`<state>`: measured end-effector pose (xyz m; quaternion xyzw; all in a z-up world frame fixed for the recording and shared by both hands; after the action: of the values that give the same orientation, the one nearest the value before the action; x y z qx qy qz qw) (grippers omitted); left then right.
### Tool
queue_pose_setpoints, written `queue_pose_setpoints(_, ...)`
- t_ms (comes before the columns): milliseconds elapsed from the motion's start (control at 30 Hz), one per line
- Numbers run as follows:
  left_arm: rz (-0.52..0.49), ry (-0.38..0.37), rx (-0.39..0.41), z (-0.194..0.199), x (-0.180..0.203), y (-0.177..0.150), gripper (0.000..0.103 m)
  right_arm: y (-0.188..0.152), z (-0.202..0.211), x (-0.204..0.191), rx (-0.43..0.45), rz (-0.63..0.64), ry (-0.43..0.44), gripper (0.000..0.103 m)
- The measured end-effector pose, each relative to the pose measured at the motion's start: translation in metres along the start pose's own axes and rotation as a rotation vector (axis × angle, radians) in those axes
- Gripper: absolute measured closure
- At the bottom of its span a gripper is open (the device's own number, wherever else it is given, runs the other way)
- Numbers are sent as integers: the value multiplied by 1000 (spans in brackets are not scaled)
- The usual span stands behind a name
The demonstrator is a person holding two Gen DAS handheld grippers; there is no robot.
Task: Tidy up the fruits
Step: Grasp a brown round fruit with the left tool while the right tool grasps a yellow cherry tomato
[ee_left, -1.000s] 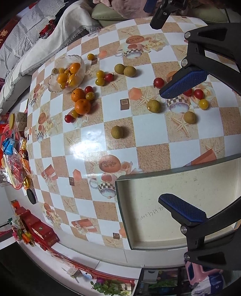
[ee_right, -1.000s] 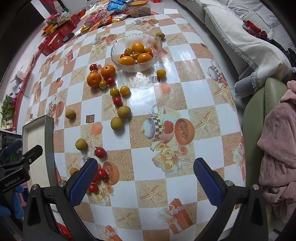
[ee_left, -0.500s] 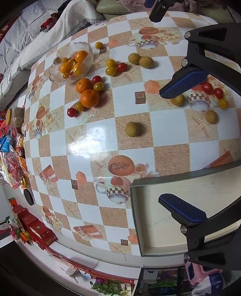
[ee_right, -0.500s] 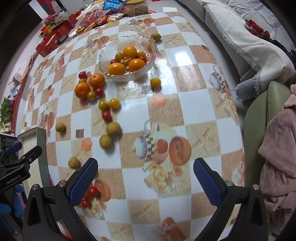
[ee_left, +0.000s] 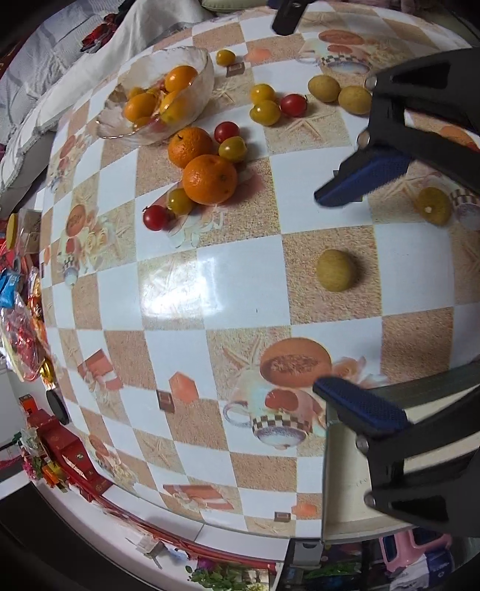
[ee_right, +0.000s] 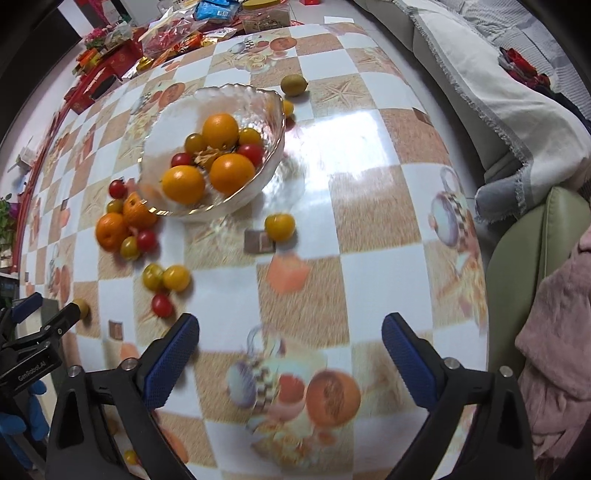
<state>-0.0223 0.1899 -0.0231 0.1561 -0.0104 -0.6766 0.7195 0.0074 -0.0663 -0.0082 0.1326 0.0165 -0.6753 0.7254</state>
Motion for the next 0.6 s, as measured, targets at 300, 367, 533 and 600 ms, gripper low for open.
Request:
queue_pose_setpoints(300,-1,18,-1,-22,8,5,25,26,-37,-2,5,56,11,29)
queue_pose_setpoints(367,13,3,-2,-24,8,5,29,31,-40,-8,26,93,-9,29)
queue_pose_setpoints(533,41,-8,6,-22,6,4,43,44,-45,-22,66,150,-20,46)
queue_pose_setpoints(600,43,-18,4,-21,6,3,50,47,-44,-26,79,165,-20,61)
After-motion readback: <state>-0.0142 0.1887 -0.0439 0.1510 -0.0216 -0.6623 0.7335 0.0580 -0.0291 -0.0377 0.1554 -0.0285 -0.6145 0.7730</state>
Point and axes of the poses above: each gripper's, at about its wrist camera, not at the fingertips, and z roughly against the way its jaws point, x to its right, y to its top, the point moved 6 cm from there along -z, roughly the way its jaws point, and after that the axes turned 7 degrees about y, right-handed, at the moved point
